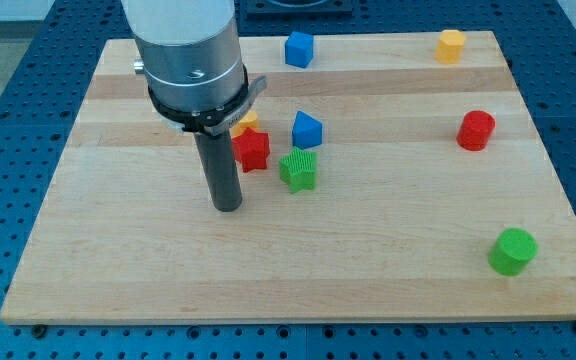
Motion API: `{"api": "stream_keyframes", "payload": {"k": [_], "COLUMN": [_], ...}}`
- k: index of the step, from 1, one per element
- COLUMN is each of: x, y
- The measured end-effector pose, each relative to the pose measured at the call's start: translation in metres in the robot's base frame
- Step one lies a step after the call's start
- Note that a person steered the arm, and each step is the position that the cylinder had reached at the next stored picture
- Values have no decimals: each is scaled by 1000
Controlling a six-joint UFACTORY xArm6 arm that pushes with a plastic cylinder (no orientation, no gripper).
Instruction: Point your arm to the green circle
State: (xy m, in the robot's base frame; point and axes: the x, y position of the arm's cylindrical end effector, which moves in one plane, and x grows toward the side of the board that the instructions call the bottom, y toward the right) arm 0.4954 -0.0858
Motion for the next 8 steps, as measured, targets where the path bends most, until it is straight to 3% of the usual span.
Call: {"api": "stream_keyframes", "payload": {"k": [4,5,8], "x": [-3,13,93], "y": [0,5,166]}}
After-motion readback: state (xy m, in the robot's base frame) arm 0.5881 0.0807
